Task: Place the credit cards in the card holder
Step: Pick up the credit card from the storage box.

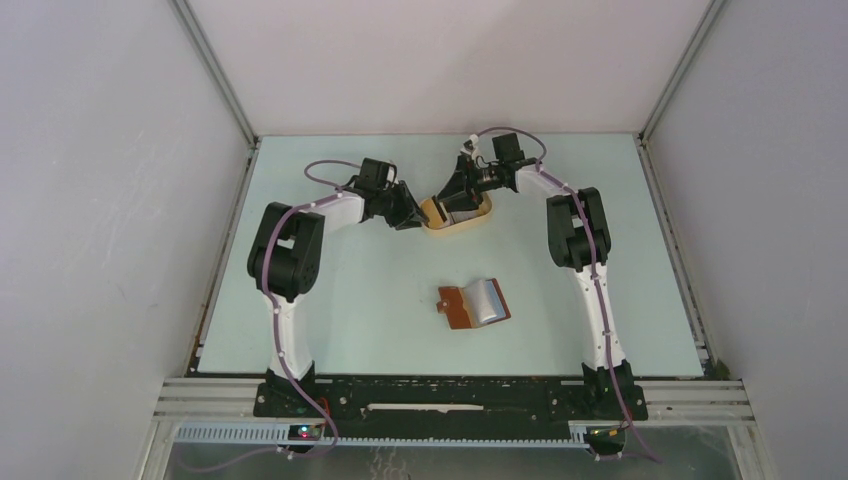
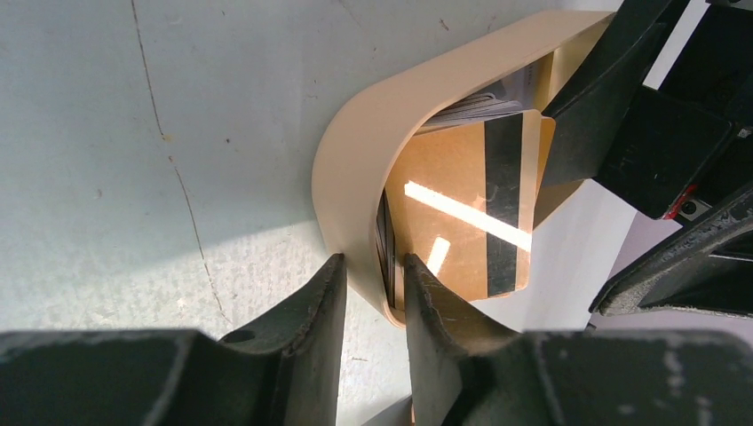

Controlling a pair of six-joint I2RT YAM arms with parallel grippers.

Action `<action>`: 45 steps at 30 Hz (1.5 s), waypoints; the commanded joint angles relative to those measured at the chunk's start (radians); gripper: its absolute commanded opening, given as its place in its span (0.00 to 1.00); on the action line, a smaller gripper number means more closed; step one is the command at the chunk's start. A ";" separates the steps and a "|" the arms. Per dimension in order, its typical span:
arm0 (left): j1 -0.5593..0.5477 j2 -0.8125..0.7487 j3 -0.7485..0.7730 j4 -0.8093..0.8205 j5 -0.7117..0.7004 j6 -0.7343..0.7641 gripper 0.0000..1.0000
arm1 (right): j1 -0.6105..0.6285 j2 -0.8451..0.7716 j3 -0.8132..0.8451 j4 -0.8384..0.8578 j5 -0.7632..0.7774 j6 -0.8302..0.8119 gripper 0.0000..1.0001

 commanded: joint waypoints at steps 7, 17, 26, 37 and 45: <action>-0.008 0.007 0.045 0.098 0.064 -0.008 0.31 | 0.084 -0.062 0.070 -0.177 0.077 -0.097 0.77; -0.009 0.023 0.048 0.098 0.075 -0.013 0.29 | 0.113 -0.054 0.090 -0.213 0.080 -0.129 0.78; -0.007 0.034 0.055 0.098 0.082 -0.013 0.28 | 0.152 -0.052 0.156 -0.348 0.226 -0.248 0.80; 0.002 0.043 0.056 0.110 0.093 -0.018 0.28 | 0.145 -0.032 0.125 -0.196 0.028 -0.108 0.74; 0.004 0.044 0.049 0.122 0.092 -0.020 0.28 | 0.140 -0.045 0.093 -0.151 -0.041 -0.079 0.70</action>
